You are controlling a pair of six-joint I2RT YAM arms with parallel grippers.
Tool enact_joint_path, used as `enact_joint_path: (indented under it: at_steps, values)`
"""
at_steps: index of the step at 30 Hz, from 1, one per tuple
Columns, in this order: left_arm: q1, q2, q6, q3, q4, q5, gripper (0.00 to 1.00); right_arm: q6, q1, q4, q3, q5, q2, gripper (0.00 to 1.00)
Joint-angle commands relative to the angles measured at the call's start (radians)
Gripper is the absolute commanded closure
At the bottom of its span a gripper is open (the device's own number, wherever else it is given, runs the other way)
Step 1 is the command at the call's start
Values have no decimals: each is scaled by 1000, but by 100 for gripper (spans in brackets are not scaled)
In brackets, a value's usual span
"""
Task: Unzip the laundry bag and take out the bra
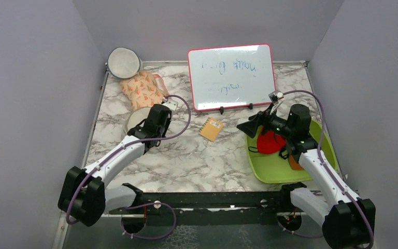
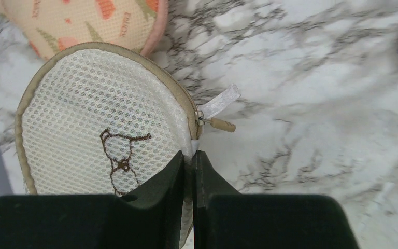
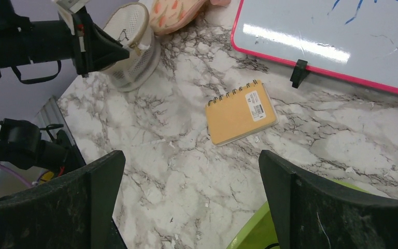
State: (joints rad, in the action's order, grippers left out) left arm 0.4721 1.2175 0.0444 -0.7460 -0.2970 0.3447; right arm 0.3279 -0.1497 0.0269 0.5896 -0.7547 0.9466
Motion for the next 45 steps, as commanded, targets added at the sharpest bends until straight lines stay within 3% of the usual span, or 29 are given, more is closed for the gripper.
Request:
enact_joint_path:
  at_steps: [1, 7, 15, 18, 21, 28, 30, 33, 36, 45]
  values:
    - [67, -93, -44, 36, 94, -248, 100, -4, -5, 51, -15, -35, 27, 0]
    - [120, -132, -27, 50, 150, -389, 100, -29, -80, 42, 7, -11, 86, 1]
    - [127, -128, -1, 37, 148, -543, 100, -88, -437, 42, 51, 249, 134, 4]
    - [132, -130, 3, 34, 137, -549, 100, -46, -489, 134, 43, 296, 188, 6]
    - [133, -130, 9, 33, 135, -538, 100, -63, -548, 218, 74, 284, 285, 15]
    - [139, -126, 21, 30, 118, -506, 100, -329, -791, 610, -13, 456, 356, 30]
    - [140, -128, 22, 32, 118, -500, 100, -401, -803, 690, -11, 471, 410, 33]
    - [142, -127, 23, 31, 118, -503, 100, -499, -812, 635, 64, 503, 510, 36]
    - [143, -124, 27, 32, 118, -506, 100, -573, -826, 692, 52, 540, 559, 36]
    - [145, -118, 32, 31, 119, -498, 100, -599, -831, 952, -36, 541, 611, 42]
